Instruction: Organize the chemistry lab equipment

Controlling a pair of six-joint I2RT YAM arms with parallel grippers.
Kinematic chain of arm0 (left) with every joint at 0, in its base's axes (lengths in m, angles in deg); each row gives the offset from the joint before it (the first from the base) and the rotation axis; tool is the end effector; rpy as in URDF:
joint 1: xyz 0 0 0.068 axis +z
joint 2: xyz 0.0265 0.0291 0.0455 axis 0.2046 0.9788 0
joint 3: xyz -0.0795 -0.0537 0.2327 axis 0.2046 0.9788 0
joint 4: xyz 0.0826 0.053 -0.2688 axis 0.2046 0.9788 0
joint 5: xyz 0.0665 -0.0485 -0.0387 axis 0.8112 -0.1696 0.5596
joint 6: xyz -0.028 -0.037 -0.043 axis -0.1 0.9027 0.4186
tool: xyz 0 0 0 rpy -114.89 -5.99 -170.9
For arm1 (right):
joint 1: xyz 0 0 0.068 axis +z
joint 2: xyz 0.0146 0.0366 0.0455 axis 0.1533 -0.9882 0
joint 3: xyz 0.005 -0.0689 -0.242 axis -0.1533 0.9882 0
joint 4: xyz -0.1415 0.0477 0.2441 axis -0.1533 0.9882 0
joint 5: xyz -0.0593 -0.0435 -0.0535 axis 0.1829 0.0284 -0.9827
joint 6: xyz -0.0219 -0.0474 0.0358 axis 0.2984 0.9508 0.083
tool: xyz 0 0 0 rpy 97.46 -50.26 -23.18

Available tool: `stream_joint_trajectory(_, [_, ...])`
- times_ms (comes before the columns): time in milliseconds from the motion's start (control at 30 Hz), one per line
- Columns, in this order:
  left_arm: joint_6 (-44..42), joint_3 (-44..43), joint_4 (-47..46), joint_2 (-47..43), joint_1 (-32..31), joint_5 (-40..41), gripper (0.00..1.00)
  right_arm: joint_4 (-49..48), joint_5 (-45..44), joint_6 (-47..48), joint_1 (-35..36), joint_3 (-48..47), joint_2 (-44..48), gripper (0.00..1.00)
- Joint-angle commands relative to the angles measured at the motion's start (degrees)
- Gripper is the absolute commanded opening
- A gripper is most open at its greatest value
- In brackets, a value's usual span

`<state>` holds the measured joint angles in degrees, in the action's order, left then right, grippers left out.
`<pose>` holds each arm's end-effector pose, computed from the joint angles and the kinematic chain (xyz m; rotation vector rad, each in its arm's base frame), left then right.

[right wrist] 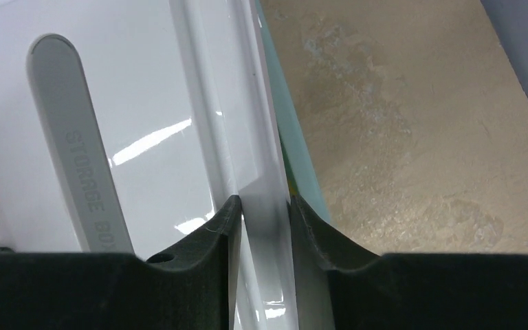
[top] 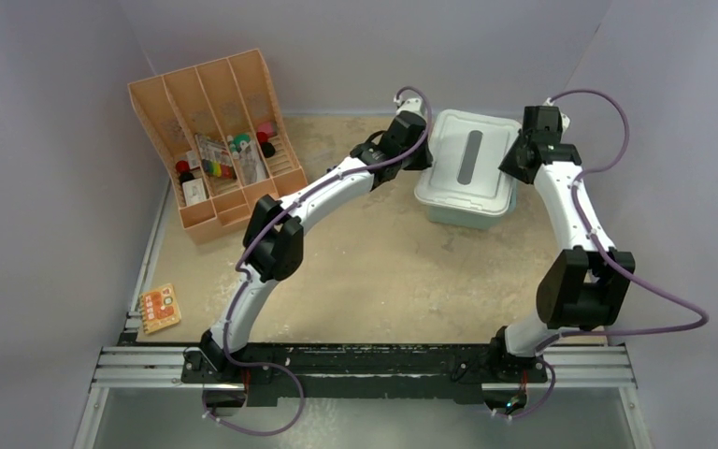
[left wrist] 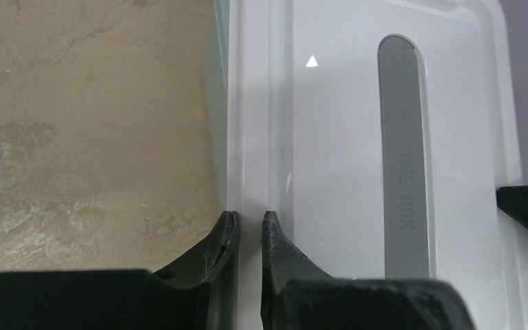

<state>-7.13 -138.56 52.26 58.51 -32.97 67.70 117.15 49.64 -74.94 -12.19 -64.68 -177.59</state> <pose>0.4080 -0.3953 0.2569 0.0459 2.1412 -0.7297 0.3843 -0.0342 0.3056 0.6865 2.1277 -0.0573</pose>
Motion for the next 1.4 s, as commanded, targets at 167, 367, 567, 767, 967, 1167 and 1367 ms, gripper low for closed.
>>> stream_joint_trajectory(167, [1.4,-1.7,-6.1,-1.8,0.7,-6.1,0.28,-6.2,1.4,7.9,-3.2,-0.3,-4.0,0.27])
stream_joint_trajectory(367, [2.5,2.5,-8.9,-3.7,2.6,-9.9,0.36,-10.0,4.2,13.5,-4.1,-0.8,-5.8,0.27])
stream_joint_trajectory(567, [2.6,4.8,-8.9,-4.1,3.4,-13.1,0.36,-11.8,10.5,18.8,-4.4,-1.2,-7.2,0.22])
stream_joint_trajectory(767, [2.4,8.1,-9.1,-5.8,3.5,-15.6,0.36,-10.9,15.8,25.1,-4.8,-1.3,-6.8,0.22])
stream_joint_trajectory(967, [2.3,13.7,-10.8,-8.9,3.4,-17.1,0.37,-8.0,17.8,27.2,-5.2,-2.6,-7.1,0.24])
stream_joint_trajectory(1167, [2.5,14.4,-9.5,-9.2,3.5,-16.1,0.39,-7.4,14.2,24.2,-5.2,-1.9,-7.3,0.37])
stream_joint_trajectory(1367, [2.7,15.0,-8.4,-8.4,3.9,-15.8,0.31,-7.0,11.8,19.7,-5.3,-1.1,-7.2,0.51])
